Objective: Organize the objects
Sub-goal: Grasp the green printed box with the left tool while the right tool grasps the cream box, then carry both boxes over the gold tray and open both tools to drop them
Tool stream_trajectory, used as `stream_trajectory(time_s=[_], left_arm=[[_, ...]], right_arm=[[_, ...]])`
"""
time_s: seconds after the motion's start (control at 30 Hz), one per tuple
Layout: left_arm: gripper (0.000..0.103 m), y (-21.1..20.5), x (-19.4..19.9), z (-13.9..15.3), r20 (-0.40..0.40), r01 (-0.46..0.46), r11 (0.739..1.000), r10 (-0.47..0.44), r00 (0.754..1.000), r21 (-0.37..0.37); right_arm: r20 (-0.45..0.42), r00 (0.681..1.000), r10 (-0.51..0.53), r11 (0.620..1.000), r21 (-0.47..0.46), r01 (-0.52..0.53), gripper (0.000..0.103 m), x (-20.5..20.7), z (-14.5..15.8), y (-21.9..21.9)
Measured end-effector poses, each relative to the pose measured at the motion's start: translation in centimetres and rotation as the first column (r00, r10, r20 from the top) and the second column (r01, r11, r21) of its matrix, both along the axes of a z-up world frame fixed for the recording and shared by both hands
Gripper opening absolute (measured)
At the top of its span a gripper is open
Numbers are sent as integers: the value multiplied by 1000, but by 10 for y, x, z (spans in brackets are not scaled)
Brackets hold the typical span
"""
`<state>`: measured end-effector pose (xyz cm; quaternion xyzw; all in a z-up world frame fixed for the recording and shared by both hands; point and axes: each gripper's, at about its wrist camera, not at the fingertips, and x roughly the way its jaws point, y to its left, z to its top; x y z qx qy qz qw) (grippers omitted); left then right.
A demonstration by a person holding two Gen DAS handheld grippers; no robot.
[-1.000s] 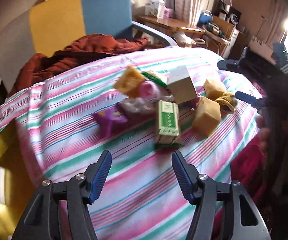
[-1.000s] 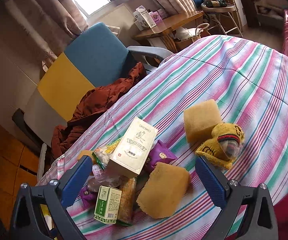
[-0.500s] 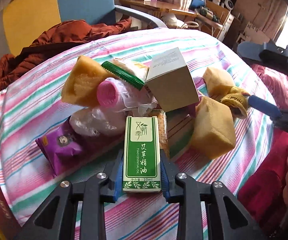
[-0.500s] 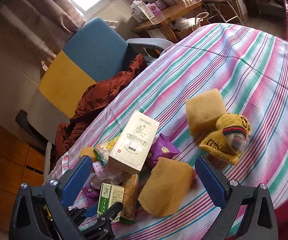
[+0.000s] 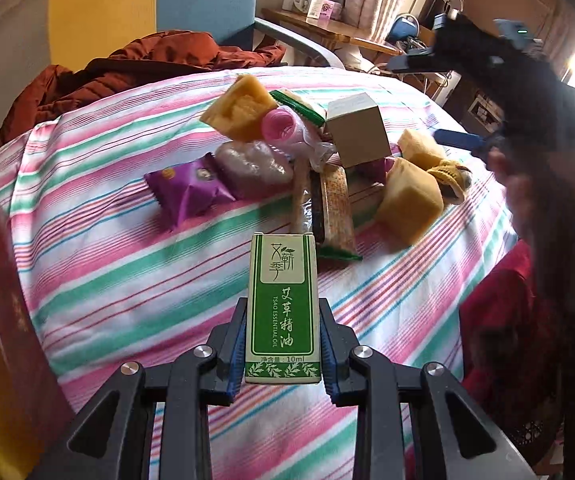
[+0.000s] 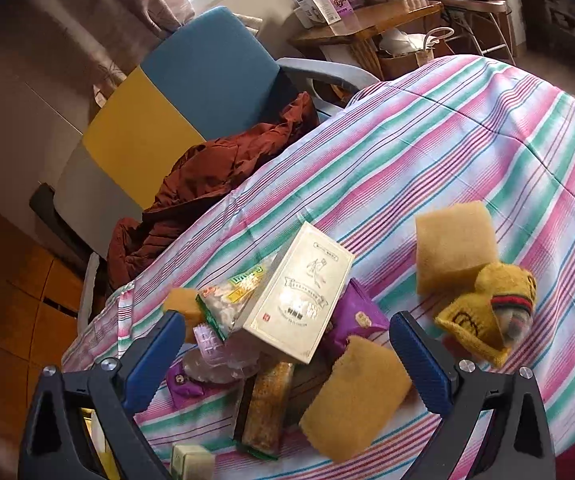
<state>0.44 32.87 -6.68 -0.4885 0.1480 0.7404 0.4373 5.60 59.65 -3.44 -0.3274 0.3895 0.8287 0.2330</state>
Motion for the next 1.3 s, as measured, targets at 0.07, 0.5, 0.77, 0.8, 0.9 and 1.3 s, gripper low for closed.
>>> stream_trajectory(time_s=[0.07,0.5,0.77,0.8,0.9,1.3], left_arm=[[30,-8,-2,3,16,-17,1000,16,1000,12],[30,-33,-2,8,33,-73,996,71,997,41],[30,-65,-3,29,4,-117,989,117,993,87],[30,-71,-3,32,2,-127,987,127,992,94],[30,-89,-5,41,-3,-163,980,165,986,116],[30,-205,-42,65,-49,-420,890,434,900,177]], right_arm=[[27,1000,0,1000,-16,0,103,-13,-7,11],[74,990,120,988,-103,-112,60,-57,-47,18],[59,989,139,988,53,-142,51,-36,-4,-14],[57,988,144,987,64,-148,51,-33,1,-19],[35,986,164,983,74,-166,51,-21,11,-31],[-88,931,354,931,125,-342,51,-28,66,-123]])
